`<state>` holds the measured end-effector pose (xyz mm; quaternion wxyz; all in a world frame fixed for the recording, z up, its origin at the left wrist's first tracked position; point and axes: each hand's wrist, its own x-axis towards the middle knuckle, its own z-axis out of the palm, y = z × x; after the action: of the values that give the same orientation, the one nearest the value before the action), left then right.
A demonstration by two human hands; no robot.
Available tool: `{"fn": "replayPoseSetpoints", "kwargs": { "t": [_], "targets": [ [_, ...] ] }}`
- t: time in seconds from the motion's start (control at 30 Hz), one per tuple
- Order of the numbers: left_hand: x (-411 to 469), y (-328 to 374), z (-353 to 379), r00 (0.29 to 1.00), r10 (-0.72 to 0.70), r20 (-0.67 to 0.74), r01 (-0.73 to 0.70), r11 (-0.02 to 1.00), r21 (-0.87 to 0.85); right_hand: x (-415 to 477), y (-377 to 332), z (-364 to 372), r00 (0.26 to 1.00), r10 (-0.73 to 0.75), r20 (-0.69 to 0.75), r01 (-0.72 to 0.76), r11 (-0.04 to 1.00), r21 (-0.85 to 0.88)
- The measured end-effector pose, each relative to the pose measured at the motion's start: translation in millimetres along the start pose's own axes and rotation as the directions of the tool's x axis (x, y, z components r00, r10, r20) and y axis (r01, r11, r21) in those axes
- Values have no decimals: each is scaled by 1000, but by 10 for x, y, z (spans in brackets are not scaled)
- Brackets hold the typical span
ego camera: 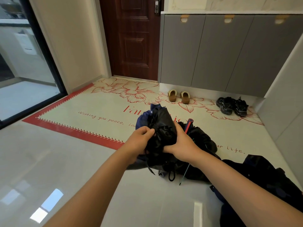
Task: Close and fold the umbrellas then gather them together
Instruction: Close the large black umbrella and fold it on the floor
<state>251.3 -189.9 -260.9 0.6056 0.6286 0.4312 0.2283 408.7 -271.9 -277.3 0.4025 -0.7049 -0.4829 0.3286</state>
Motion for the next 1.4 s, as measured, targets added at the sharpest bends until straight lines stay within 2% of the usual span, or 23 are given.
{"fn": "replayPoseSetpoints", "kwargs": {
  "t": [0.17,0.27,0.37,0.43,0.53,0.67,0.73,0.8,0.87,0.93,1.0,1.03,1.07,1.17,1.2,1.23,1.27,1.33,1.4],
  "targets": [
    [-12,1,-321,994,110,29,-114,951,288,30,43,-45,995,-74,-63,68,994,-91],
    [-43,35,-517,989,144,22,-140,901,410,70,69,-101,995,-86,-49,83,994,-66],
    [-110,59,-639,992,57,113,-98,911,400,81,71,-122,997,-81,18,80,997,21],
    [-107,40,-666,991,-35,127,-17,924,383,73,77,-113,995,-81,64,76,994,82],
    [-80,-38,-603,996,-83,34,69,951,300,58,82,-105,993,-76,90,67,992,106],
    [-48,-169,-414,984,-174,41,167,975,149,45,74,-113,989,-99,113,88,991,104],
    [-34,-166,-359,992,-120,38,115,987,111,40,71,-118,985,-121,120,112,990,81],
    [-31,-113,-363,994,-88,-68,89,996,24,39,78,-123,983,-121,135,115,992,55],
    [15,-82,-452,983,-135,-126,114,981,-158,42,98,-132,984,-110,141,106,994,35],
    [-9,-63,-543,975,-222,-25,204,930,-305,42,116,-131,987,-96,131,95,995,16],
    [-24,-97,-542,963,-252,92,264,954,-142,41,132,-120,988,-94,125,94,996,6],
    [-25,-118,-505,966,-244,90,249,967,-50,42,137,-116,988,-94,123,94,996,5],
    [6,-153,-471,975,-219,40,220,975,-14,44,134,-114,988,-94,121,94,996,6],
    [75,-183,-457,976,-141,-166,120,984,-129,57,109,-102,991,-76,112,74,997,24],
    [89,-189,-476,969,-86,-232,73,995,-63,63,105,-90,992,-73,106,71,997,25],
    [88,-188,-482,966,-14,-258,37,996,82,67,106,-77,992,-73,101,72,997,19],
    [86,-197,-481,963,66,-260,5,965,263,70,108,-64,992,-79,96,78,997,10],
    [37,-193,-442,936,221,-274,-34,832,554,65,113,-52,992,-95,89,97,995,-24],
    [-4,-107,-397,835,441,-329,-129,739,661,69,124,-43,990,-120,79,128,987,-97]
  ]
}}
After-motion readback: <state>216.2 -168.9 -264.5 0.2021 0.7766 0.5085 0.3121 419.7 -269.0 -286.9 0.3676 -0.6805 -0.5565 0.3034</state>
